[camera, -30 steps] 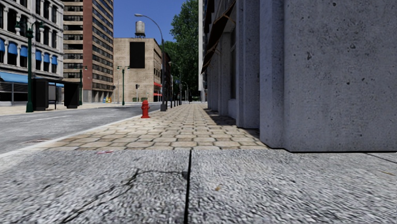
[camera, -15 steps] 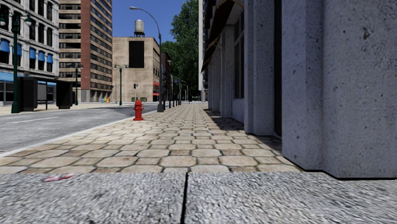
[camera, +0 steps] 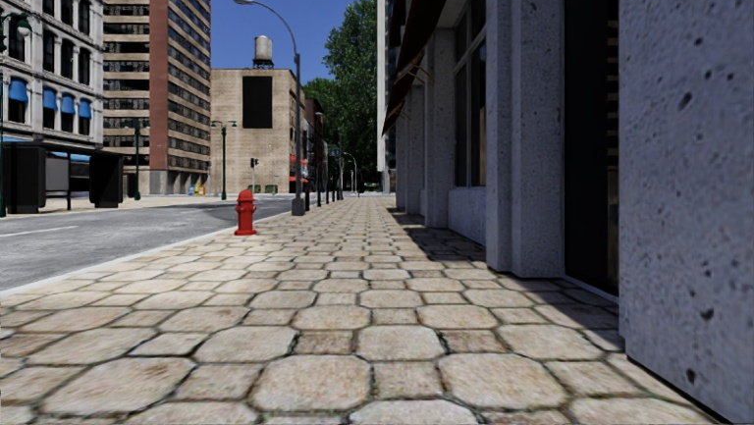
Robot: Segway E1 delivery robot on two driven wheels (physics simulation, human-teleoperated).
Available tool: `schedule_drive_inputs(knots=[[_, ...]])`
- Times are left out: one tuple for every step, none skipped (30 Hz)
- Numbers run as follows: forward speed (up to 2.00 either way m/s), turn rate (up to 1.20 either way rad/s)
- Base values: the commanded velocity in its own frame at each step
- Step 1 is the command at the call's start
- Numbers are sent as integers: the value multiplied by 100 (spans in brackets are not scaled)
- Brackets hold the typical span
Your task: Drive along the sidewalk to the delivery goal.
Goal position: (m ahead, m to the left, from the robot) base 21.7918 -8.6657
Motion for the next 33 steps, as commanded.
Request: schedule_drive_inputs(knots=[[200, 0], [200, 0], [200, 0], [200, 0], [200, 0], [200, 0], [200, 0], [200, 0], [200, 0], [200, 0], [200, 0], [200, 0], [200, 0], [200, 0], [200, 0], [200, 0], [200, 0], [200, 0], [200, 0], [200, 0], [200, 0], [200, 0], [200, 0], [200, 0], [200, 0], [200, 0], [200, 0], [200, 0], [200, 0], [200, 0], [200, 0], [200, 0], [200, 0]])
